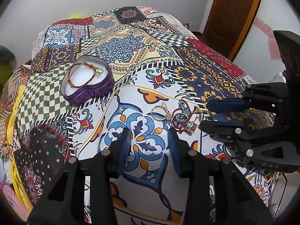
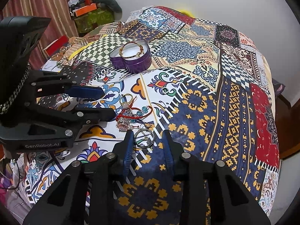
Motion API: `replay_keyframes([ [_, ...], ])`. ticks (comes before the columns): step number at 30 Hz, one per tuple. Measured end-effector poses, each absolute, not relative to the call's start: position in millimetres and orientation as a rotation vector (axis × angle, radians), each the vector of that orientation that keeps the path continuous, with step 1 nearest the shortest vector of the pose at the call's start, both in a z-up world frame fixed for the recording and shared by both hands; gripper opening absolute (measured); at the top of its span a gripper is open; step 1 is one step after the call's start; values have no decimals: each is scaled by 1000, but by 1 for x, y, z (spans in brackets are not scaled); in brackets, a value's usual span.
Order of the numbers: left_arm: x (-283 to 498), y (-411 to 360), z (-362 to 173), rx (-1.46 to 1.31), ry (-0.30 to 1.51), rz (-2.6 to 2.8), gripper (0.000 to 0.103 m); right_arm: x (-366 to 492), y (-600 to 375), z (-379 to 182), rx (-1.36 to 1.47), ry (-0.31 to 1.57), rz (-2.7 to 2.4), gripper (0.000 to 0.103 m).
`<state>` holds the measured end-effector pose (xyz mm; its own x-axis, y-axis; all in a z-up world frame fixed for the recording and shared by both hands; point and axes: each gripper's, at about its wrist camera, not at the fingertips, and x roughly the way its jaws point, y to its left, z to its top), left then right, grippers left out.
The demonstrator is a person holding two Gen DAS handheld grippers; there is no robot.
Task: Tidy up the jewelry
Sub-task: 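Grasp a silver ring from the jewelry pile with the right gripper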
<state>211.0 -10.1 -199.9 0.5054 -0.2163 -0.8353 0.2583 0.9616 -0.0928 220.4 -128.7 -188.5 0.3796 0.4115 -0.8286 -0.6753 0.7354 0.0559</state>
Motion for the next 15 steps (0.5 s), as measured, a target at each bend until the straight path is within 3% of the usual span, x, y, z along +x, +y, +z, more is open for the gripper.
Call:
replay_keyframes([
  [7,215,-13,-199,58,1006,-298,39,222,-136,-189,-309,947,692,20],
  [15,222,-19,-200,56,1008,-319,39,220,-147,-188,-293,941,687,20],
])
